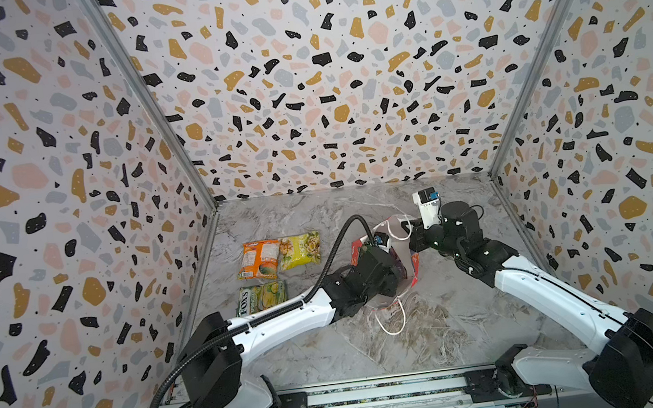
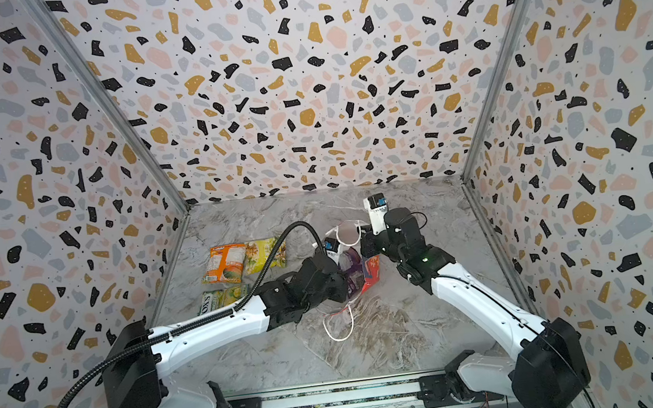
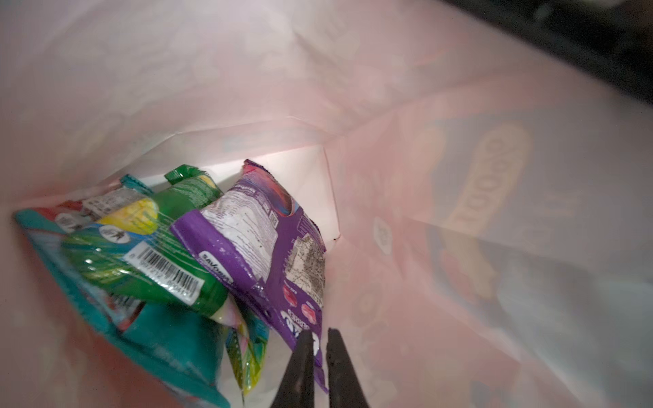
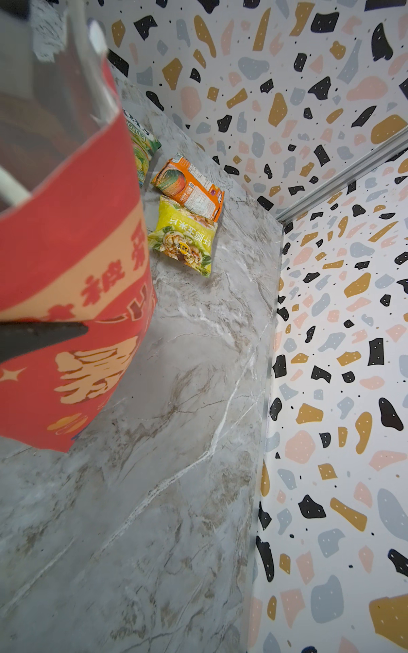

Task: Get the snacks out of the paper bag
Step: 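Lower the left gripper onto the purple packet inside the bag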

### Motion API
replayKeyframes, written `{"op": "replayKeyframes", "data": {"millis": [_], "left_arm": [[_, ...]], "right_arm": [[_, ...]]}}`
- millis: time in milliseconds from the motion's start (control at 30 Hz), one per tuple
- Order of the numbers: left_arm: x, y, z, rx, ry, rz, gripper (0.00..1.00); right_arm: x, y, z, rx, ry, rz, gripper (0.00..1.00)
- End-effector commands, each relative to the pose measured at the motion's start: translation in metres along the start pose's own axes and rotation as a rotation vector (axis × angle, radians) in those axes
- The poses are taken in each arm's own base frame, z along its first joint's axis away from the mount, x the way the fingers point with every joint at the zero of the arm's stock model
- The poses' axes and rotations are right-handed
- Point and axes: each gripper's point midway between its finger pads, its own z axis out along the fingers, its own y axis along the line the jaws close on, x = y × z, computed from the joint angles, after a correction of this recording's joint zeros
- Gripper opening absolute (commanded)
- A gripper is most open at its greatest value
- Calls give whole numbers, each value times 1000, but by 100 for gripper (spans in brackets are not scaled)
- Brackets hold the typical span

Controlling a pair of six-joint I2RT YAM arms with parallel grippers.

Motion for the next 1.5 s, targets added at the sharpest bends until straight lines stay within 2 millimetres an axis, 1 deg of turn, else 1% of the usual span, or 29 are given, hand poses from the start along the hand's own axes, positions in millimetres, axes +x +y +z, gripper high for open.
{"op": "replayKeyframes", "data": {"millis": [0,67,133,267,333,467,600,800,1000,1100,1167,1233,1400,1467], "left_arm": [[-20,8,3,-48,-36,-6,15],[-26,13,5,-83,-46,-10,17],[-29,15,6,-97,-54,-6,22],[-28,21,11,-147,-30,-1,23],[-27,21,13,-156,-22,0,28],[-27,24,14,-178,-12,-1,32],[-21,24,24,-186,18,17,33],[-16,20,37,-177,32,22,33],[-7,23,52,-183,50,26,33],[-2,26,60,-186,57,26,32],[-1,29,65,-194,54,28,27],[-1,31,67,-201,53,30,20],[-10,33,60,-208,29,41,0],[-16,31,54,-195,15,51,0]], "right_arm": [[-45,10,-17,-36,-153,0,0],[-45,10,-17,-37,-153,-1,0],[-44,10,-17,-37,-155,1,0],[-44,7,-17,-32,-156,1,0],[-44,7,-17,-32,-157,2,0],[-43,7,-17,-33,-158,2,0],[-42,5,-16,-35,-158,6,0],[-42,7,-16,-44,-158,7,0],[-40,8,-15,-54,-154,9,0],[-39,9,-16,-62,-159,9,0],[-40,9,-17,-62,-161,8,0],[-41,10,-18,-64,-161,8,0],[-41,9,-20,-58,-170,6,0],[-42,8,-20,-57,-170,7,0]]}}
